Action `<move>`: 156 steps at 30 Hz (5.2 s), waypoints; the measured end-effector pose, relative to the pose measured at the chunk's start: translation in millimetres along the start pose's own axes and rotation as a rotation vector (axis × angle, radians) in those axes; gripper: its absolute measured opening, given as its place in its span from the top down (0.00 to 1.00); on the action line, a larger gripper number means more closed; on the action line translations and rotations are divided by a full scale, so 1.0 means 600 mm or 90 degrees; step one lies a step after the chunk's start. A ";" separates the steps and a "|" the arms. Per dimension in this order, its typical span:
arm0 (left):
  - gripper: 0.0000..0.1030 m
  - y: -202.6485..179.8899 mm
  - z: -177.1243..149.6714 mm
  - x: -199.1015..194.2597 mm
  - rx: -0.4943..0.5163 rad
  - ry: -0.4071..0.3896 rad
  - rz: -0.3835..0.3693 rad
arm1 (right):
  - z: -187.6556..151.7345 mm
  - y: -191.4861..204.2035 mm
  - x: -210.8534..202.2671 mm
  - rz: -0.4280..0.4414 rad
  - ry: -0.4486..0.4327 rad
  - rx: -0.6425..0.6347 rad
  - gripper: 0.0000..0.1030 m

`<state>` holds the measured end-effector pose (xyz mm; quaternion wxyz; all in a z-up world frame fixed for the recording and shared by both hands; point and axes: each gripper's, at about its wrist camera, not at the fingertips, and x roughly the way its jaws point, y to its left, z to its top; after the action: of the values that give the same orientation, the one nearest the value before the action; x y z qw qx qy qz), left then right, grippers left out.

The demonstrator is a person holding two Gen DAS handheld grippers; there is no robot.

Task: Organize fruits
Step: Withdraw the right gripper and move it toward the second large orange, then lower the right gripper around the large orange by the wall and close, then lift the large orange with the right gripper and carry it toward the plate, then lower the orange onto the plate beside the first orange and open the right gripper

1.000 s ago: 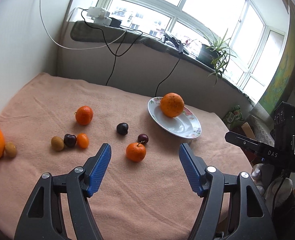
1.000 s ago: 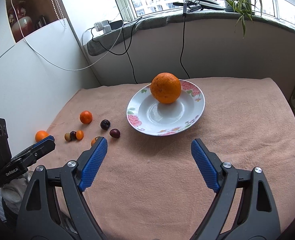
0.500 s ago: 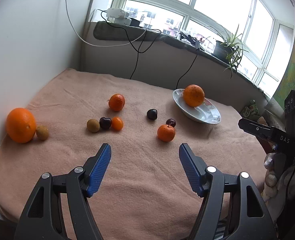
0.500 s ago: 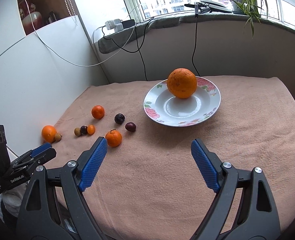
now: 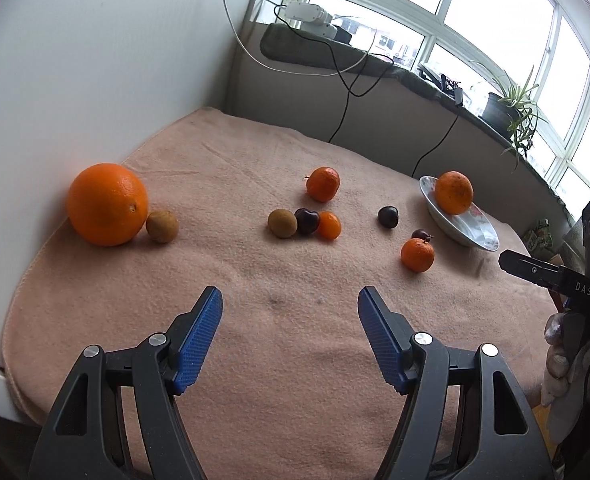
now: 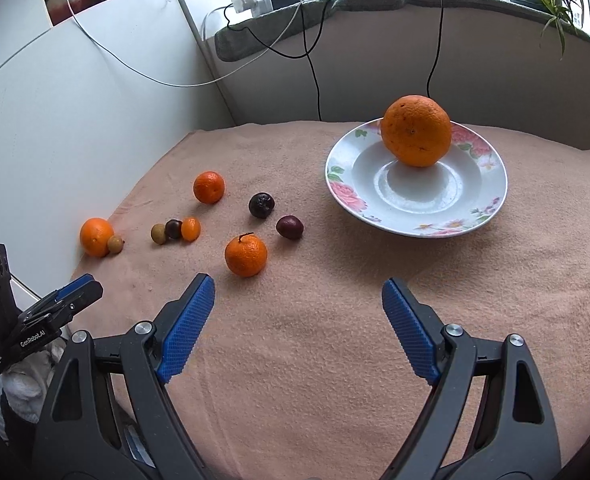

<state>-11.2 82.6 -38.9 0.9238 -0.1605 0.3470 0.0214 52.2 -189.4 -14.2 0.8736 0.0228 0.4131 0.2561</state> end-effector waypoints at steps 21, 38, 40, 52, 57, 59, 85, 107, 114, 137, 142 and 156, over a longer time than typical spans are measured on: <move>0.32 0.078 0.008 -0.014 -0.061 -0.035 0.064 | 0.039 0.076 0.063 0.052 0.025 -0.070 0.14; 0.32 0.133 0.012 -0.017 -0.121 -0.073 0.113 | 0.115 0.265 0.178 0.217 0.115 -0.188 0.14; 0.32 0.137 0.013 -0.012 -0.127 -0.073 0.111 | 0.120 0.290 0.195 0.240 0.132 -0.200 0.14; 0.32 0.161 0.026 0.007 -0.164 -0.084 0.112 | 0.123 0.408 0.298 0.313 0.222 -0.260 0.14; 0.32 0.169 0.031 0.017 -0.169 -0.079 0.111 | 0.120 0.434 0.329 0.331 0.250 -0.279 0.14; 0.32 0.171 0.032 0.023 -0.171 -0.072 0.113 | 0.119 0.444 0.337 0.336 0.257 -0.287 0.14; 0.34 0.192 0.041 0.034 -0.183 -0.054 0.099 | 0.093 0.508 0.407 0.395 0.303 -0.286 0.33; 0.38 0.126 0.040 -0.009 -0.115 -0.087 0.076 | 0.090 0.416 0.314 0.369 0.221 -0.252 0.33; 0.38 0.081 0.040 -0.011 -0.081 -0.085 0.042 | 0.101 0.347 0.254 0.346 0.188 -0.216 0.33; 0.38 -0.139 0.042 0.035 0.057 -0.043 -0.113 | 0.113 0.096 0.091 0.235 0.082 -0.054 0.33; 0.38 -0.183 0.041 0.047 0.086 -0.034 -0.137 | 0.113 0.046 0.063 0.223 0.063 -0.017 0.33; 0.38 -0.297 0.035 0.091 0.157 0.006 -0.209 | 0.100 -0.092 0.015 0.164 0.019 0.075 0.33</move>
<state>70.3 -83.5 -9.3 0.9259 -0.1006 0.3205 -0.1731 124.4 -222.9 4.9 0.8244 0.1227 0.4344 0.3415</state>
